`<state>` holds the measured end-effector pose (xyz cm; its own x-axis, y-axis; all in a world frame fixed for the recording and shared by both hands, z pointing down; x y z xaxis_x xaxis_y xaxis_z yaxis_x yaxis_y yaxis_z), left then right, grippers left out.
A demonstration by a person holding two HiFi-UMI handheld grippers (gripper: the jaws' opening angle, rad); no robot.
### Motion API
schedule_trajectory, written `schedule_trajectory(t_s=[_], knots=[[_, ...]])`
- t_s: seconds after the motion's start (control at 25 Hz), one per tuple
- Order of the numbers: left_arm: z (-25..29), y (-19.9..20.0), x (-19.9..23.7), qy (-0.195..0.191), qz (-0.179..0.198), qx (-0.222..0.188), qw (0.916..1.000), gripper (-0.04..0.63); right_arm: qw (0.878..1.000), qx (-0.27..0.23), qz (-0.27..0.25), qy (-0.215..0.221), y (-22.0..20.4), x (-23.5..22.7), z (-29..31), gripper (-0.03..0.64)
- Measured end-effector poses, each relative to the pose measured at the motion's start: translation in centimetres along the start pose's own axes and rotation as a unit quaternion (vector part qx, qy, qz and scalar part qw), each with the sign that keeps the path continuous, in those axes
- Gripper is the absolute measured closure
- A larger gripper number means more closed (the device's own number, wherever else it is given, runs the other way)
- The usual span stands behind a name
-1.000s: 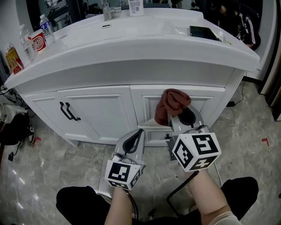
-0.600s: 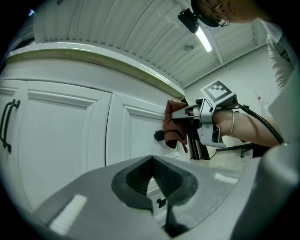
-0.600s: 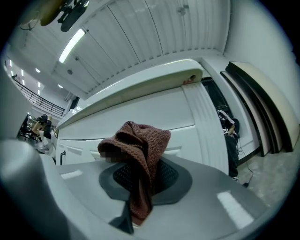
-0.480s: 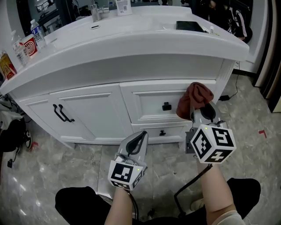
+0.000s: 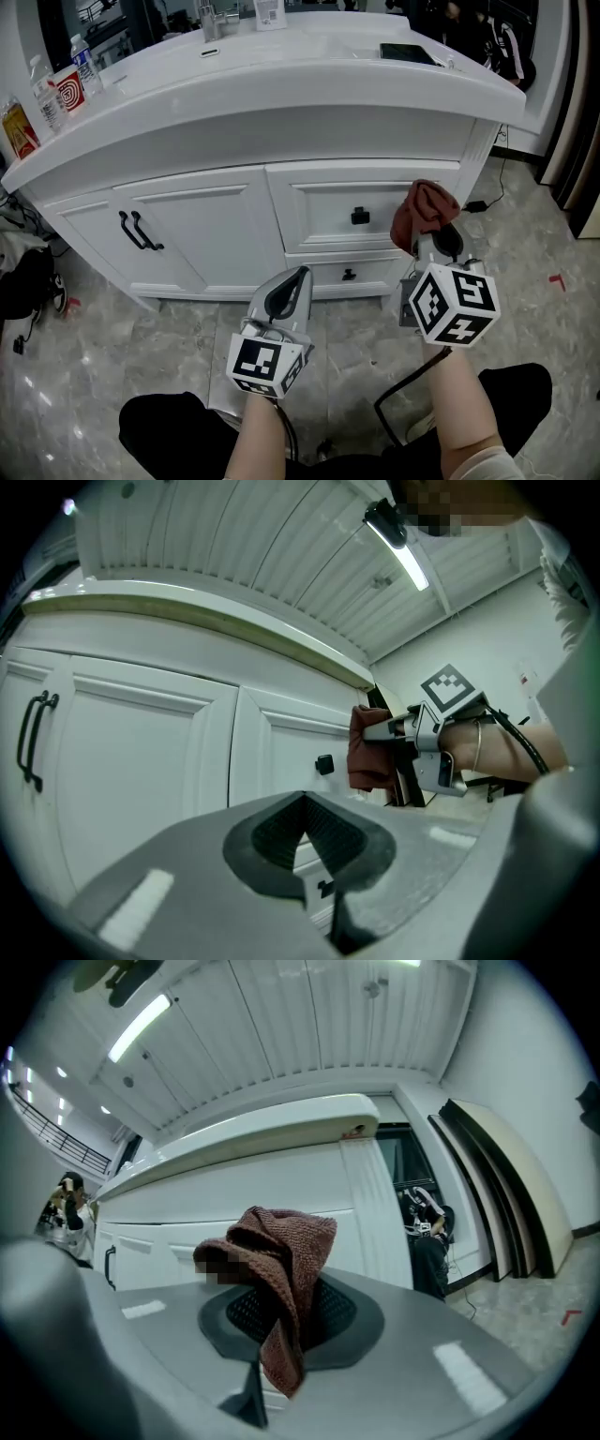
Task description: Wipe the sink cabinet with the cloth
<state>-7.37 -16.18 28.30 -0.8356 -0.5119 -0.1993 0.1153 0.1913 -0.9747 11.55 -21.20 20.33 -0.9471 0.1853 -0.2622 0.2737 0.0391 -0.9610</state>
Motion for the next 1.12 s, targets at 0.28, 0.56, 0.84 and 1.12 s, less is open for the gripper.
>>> schedule_trajectory(t_s=[0.28, 0.56, 0.84, 1.12], knots=[[-1.5, 0.5, 0.5, 0.01, 0.064, 0.008, 0.9979, 0.595, 0.992, 0.046, 0.0, 0.118, -5.6, 10.9, 0.9, 0.538], [-3.4, -0.1, 2.6, 0.032, 0.053, 0.011, 0.998, 0.595, 0.985, 0.083, -0.01, 0.148, -10.2, 15.3, 3.9, 0.538], [-4.1, -1.0, 2.5, 0.022, 0.019, 0.007, 0.9996, 0.595, 0.992, 0.082, 0.0, 0.095, -10.3, 12.7, 4.3, 0.537], [-3.1, 0.6, 0.4, 0.0, 0.029, 0.005, 0.9996, 0.595, 0.995, 0.077, -0.006, 0.06, -9.0, 8.7, 2.8, 0.538]])
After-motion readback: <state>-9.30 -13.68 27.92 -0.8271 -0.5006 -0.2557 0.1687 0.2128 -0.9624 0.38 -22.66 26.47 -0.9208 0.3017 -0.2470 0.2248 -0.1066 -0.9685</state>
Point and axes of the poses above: the fingertips, and each gripper's own axes: z forward along the fingers, x to its left, y out of its top, the point moved 1 cm from there along -z, backward along the fingers, and after that the axes turned 10 degrees about z, right-handed, at the moved point
